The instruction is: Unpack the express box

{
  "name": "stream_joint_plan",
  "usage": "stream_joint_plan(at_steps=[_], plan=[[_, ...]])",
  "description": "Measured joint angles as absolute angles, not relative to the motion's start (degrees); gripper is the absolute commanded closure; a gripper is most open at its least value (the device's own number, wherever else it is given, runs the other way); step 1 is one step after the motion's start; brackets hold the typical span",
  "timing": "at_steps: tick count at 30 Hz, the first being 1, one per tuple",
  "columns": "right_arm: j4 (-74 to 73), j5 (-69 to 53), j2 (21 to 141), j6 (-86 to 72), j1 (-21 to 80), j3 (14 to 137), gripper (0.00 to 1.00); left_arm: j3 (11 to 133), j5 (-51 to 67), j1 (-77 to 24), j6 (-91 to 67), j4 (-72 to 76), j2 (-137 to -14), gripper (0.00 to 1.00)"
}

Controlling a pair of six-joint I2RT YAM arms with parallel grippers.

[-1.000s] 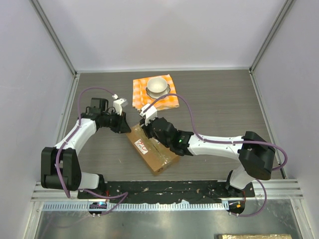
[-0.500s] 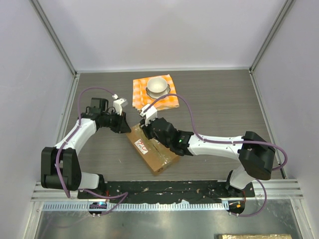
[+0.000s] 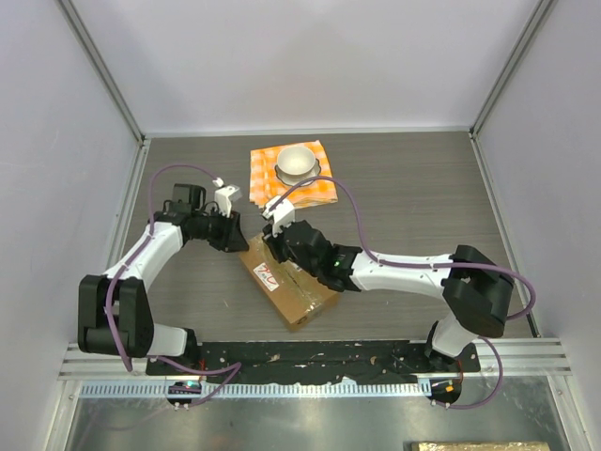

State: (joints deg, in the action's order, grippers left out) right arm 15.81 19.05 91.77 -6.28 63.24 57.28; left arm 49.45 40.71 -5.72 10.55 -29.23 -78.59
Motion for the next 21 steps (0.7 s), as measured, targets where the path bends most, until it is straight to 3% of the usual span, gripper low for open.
stream_joint_plan(at_steps=[10, 21], plan=[[14.94, 18.26, 93.82, -6.22, 62.81, 59.79, 0.99, 53.78, 41.32, -7.81, 10.31, -31.57, -84.27, 0.58], [15.33, 18.06, 94.74, -6.46, 62.72, 59.90, 0.99, 58.02, 42.04, -8.56, 9.65, -34.11, -89.10, 0.67]])
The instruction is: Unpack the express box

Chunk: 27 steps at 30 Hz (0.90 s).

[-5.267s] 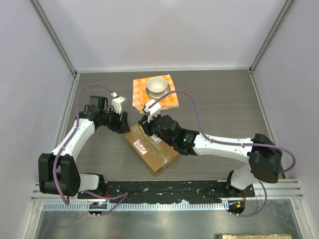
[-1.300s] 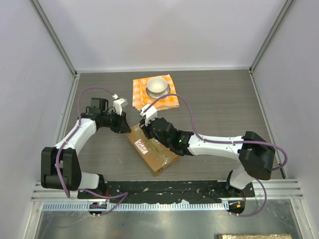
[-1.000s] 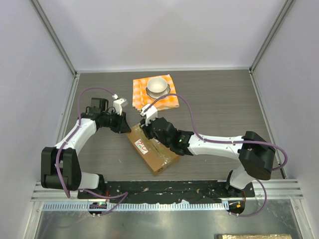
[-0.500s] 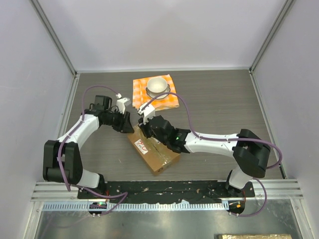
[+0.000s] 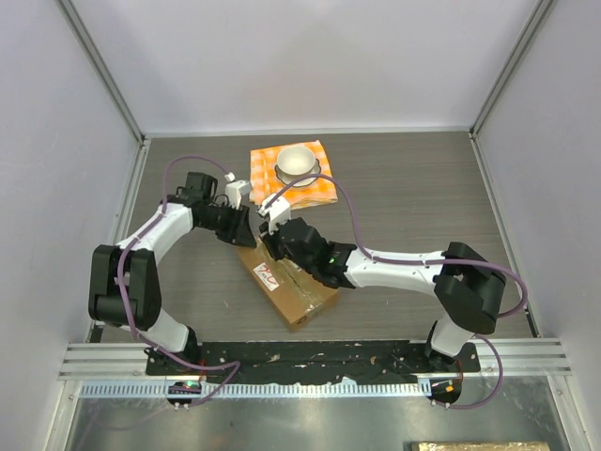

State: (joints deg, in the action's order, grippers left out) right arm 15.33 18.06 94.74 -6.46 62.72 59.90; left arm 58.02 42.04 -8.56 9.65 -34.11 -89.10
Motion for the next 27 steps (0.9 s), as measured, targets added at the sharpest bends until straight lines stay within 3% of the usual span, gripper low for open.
stream_joint_plan(at_steps=[7, 12, 27], plan=[[16.38, 19.03, 95.39, -7.05, 62.48, 59.92, 0.99, 59.31, 41.60, -9.06, 9.58, -33.95, -90.54, 0.83], [15.75, 19.84, 95.13, -7.79, 62.39, 59.92, 0.99, 59.90, 40.82, -9.78, 9.39, -33.32, -91.07, 1.00], [3.51, 19.33, 86.32, -16.10, 62.89, 54.89, 0.99, 59.48, 37.65, -12.10, 7.42, -30.39, -90.41, 1.00]])
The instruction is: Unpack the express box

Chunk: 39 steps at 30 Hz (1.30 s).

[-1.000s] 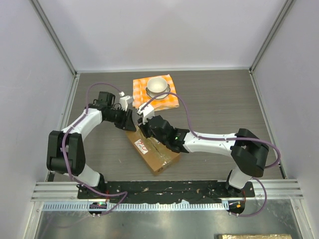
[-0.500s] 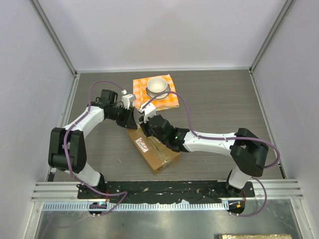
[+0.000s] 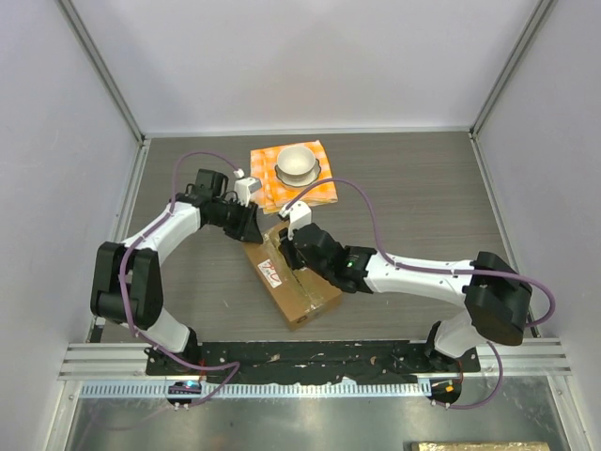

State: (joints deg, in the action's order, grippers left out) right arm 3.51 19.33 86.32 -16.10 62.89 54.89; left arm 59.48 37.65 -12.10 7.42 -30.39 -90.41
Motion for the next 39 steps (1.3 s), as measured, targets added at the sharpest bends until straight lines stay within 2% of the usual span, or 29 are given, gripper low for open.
stream_joint_plan(at_steps=[15, 39], plan=[[-8.10, 19.18, 85.38, -21.30, 63.64, 58.67, 0.99, 59.00, 35.16, -12.78, 6.28, -29.85, -89.60, 1.00], [-28.45, 21.89, 76.36, -29.63, 72.60, 58.85, 0.99, 59.48, 32.18, -13.56, 5.13, -30.39, -89.34, 1.00]])
